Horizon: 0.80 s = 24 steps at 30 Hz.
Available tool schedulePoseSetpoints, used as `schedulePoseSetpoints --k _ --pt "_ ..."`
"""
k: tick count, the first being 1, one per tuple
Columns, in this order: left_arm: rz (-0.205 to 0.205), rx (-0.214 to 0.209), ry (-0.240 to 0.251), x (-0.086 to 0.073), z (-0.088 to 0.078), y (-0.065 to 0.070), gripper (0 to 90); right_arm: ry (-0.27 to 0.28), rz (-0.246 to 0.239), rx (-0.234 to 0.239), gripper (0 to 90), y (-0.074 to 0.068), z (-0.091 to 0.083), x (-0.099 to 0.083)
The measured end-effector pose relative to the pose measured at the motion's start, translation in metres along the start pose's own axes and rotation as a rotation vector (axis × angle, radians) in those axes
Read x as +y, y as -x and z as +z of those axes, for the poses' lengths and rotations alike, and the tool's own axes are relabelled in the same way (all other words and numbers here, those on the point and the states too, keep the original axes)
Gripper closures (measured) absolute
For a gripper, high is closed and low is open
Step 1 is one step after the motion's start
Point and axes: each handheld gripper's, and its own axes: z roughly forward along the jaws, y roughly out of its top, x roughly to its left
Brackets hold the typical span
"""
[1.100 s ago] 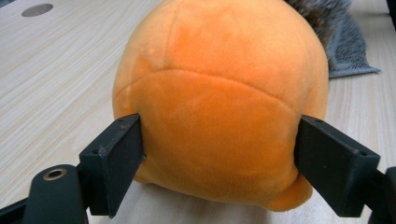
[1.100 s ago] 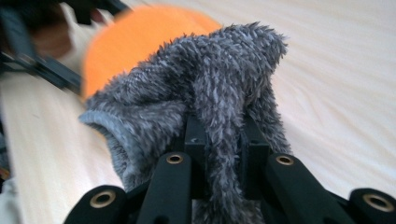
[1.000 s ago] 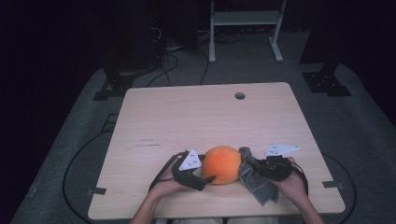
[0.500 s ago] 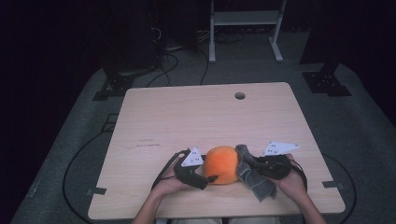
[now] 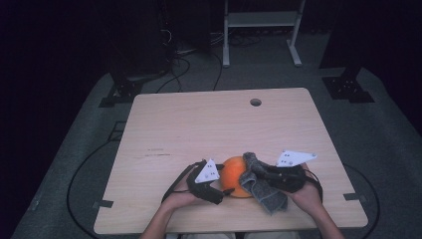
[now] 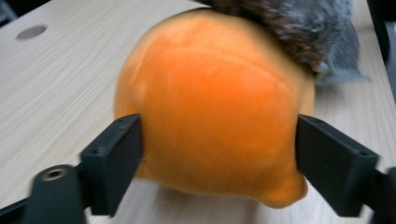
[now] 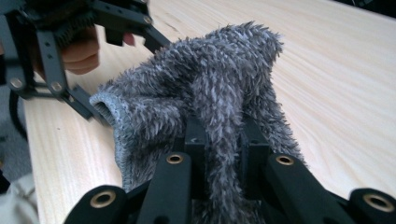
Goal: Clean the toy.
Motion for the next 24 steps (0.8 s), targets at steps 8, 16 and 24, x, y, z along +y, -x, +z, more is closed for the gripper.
schedulePoseSetpoints --k 8,16,24 --pt "0.047 0.013 0.027 0.011 0.002 0.008 31.3 0.059 -0.042 -0.008 77.2 -0.013 -0.019 0.017" --pt "-0.003 0.005 0.02 0.01 0.004 0.005 18.2 -0.017 -0.031 0.0 77.2 -0.006 -0.005 0.009" --pt "0.059 0.015 0.075 0.014 0.005 0.012 26.5 0.014 -0.054 0.054 77.3 -0.019 -0.018 0.032"
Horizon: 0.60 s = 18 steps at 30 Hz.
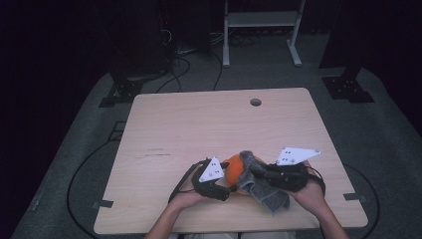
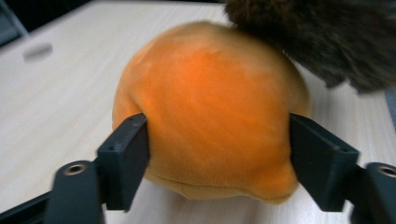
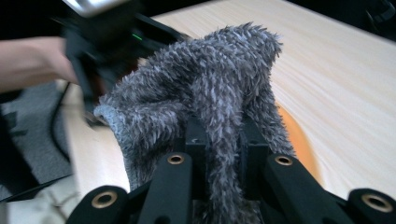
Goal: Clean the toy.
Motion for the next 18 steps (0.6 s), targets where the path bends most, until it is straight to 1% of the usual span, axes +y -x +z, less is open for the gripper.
schedulePoseSetpoints --k 1,2,3,4,5,6,7,8,9,10,11,12,14,15,16,18 --pt "0.054 -0.005 0.017 0.005 0.0 0.008 27.7 -0.008 -0.043 0.026 77.2 -0.014 0.005 0.01" --pt "0.054 -0.005 0.017 0.005 0.0 0.008 27.7 -0.008 -0.043 0.026 77.2 -0.014 0.005 0.01" --pt "0.094 -0.008 0.003 0.007 0.0 0.013 27.7 -0.05 -0.086 0.008 77.3 -0.023 0.014 0.012" --pt "0.094 -0.008 0.003 0.007 0.0 0.013 27.7 -0.05 -0.086 0.008 77.3 -0.023 0.014 0.012" --pt "0.095 -0.008 -0.001 0.006 0.001 0.013 27.9 -0.074 -0.077 -0.003 77.4 -0.018 0.018 0.007" --pt "0.087 -0.009 -0.001 0.004 0.001 0.012 27.9 -0.074 -0.077 -0.003 77.4 -0.018 0.018 0.007" --pt "0.076 -0.01 -0.002 0.001 0.0 0.011 28.3 -0.061 -0.038 -0.025 77.5 -0.007 0.015 0.001" --pt "0.071 -0.011 -0.008 0.0 0.0 0.01 28.3 -0.061 -0.038 -0.025 77.5 -0.007 0.015 0.001" --pt "0.075 -0.013 -0.027 -0.004 -0.002 0.008 28.2 -0.065 -0.01 -0.08 77.5 0.006 0.008 -0.005" --pt "0.075 -0.013 -0.027 -0.004 -0.002 0.008 27.7 -0.065 -0.01 -0.08 77.5 0.006 0.008 -0.005" --pt "0.064 -0.014 -0.025 -0.004 -0.002 0.007 25.6 -0.073 0.013 -0.104 77.5 0.013 0.005 -0.009" --pt "0.051 -0.012 -0.019 -0.004 -0.003 0.006 25.6 -0.074 0.045 -0.11 77.5 0.019 0.003 -0.015" --pt "-0.019 -0.025 0.02 -0.002 -0.002 0.0 19.4 -0.067 0.091 -0.092 77.6 0.027 0.001 -0.024" --pt "-0.047 -0.032 0.028 -0.001 -0.001 -0.001 18.1 -0.065 0.09 -0.084 77.6 0.026 0.002 -0.025" --pt "-0.063 -0.031 0.029 -0.001 0.0 -0.002 18.1 -0.065 0.09 -0.084 77.6 0.026 0.002 -0.025" --pt "-0.045 -0.024 0.01 -0.002 0.002 -0.002 18.7 -0.054 0.061 -0.058 77.5 0.02 0.006 -0.021"
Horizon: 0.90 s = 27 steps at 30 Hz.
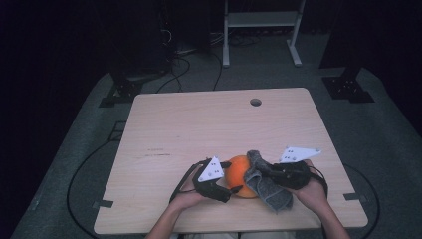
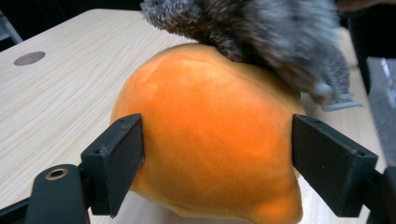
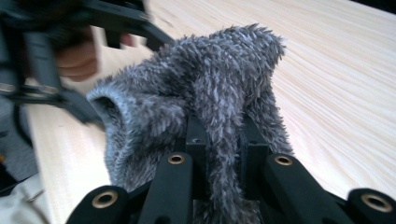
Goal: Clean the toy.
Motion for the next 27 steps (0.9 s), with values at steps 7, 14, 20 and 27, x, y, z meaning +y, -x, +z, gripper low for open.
schedulePoseSetpoints --k 7,14,20,27 --pt "-0.055 -0.059 -0.063 -0.007 -0.009 -0.01 20.4 0.001 0.032 0.039 77.4 0.005 0.004 -0.009" --pt "-0.022 -0.029 -0.082 -0.009 -0.003 -0.007 16.5 -0.028 -0.061 0.016 77.5 -0.013 0.009 -0.004" --pt "-0.031 -0.07 -0.078 -0.01 -0.01 -0.01 19.5 -0.017 0.034 0.011 77.5 0.01 0.005 -0.018" --pt "-0.066 -0.033 -0.026 -0.004 -0.003 -0.01 14.9 -0.017 -0.018 0.044 77.4 -0.004 0.007 -0.017"
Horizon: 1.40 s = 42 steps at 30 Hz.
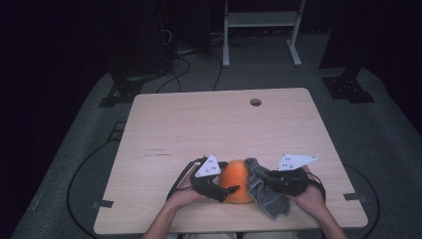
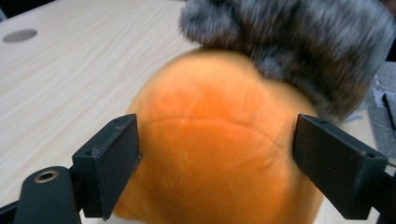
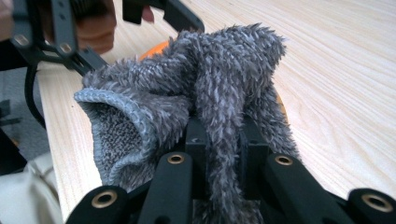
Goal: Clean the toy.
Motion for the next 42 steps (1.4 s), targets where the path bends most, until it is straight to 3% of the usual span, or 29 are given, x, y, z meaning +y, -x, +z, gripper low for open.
schedulePoseSetpoints --k 4,6,9,12,14,16,20,21,22,23,24,26,29,31,34,38,42 --pt "-0.029 0.0 -0.015 -0.007 -0.002 -0.003 15.3 0.016 0.045 0.022 77.3 0.011 -0.001 -0.006" --pt "-0.03 -0.003 -0.023 -0.01 -0.003 -0.004 15.2 -0.006 0.088 -0.017 77.3 0.022 -0.002 -0.016" --pt "-0.019 -0.001 -0.034 -0.011 -0.004 -0.003 15.2 -0.019 0.101 -0.042 77.3 0.023 -0.004 -0.019" --pt "-0.006 0.007 -0.047 -0.012 -0.003 -0.003 15.1 0.023 0.095 -0.041 77.4 0.018 -0.008 -0.014" --pt "0.002 0.008 -0.062 -0.013 -0.004 -0.004 15.2 0.089 0.102 -0.001 77.3 0.014 -0.007 -0.007" --pt "0.005 0.007 -0.068 -0.014 -0.005 -0.004 15.1 0.09 0.107 0.004 77.2 0.014 -0.005 -0.007" --pt "0.002 0.007 -0.059 -0.014 -0.004 -0.004 15.1 0.066 0.17 0.022 77.3 0.023 0.005 -0.018" --pt "0.001 0.007 -0.061 -0.014 -0.004 -0.004 15.2 0.053 0.174 0.009 77.3 0.026 0.005 -0.02" --pt "0.004 0.007 -0.062 -0.014 -0.005 -0.004 15.1 -0.006 0.154 -0.059 77.4 0.032 0.003 -0.024" --pt "0.006 0.008 -0.067 -0.015 -0.006 -0.004 15.1 -0.006 0.154 -0.059 77.4 0.032 0.003 -0.024" --pt "0.011 0.007 -0.07 -0.015 -0.007 -0.005 15.1 -0.041 0.147 -0.082 77.3 0.035 0.001 -0.026" --pt "0.012 0.009 -0.073 -0.017 -0.008 -0.005 15.0 -0.052 0.167 -0.048 77.3 0.043 -0.007 -0.032" --pt "0.004 0.006 -0.069 -0.016 -0.007 -0.006 14.6 -0.014 0.167 -0.029 77.3 0.047 -0.021 -0.032" --pt "0.01 0.011 -0.071 -0.015 -0.006 -0.006 14.4 -0.024 0.135 -0.031 77.3 0.045 -0.024 -0.029" --pt "0.034 0.018 -0.068 -0.013 -0.005 -0.003 14.3 -0.04 0.101 0.024 77.0 0.039 -0.018 -0.025" --pt "0.047 0.022 -0.071 -0.012 -0.004 -0.002 14.5 -0.025 0.094 0.06 75.7 0.031 -0.008 -0.018" --pt "0.076 0.02 -0.073 -0.011 -0.003 0.001 16.8 0.05 0.134 0.091 69.3 0.028 -0.003 -0.012"
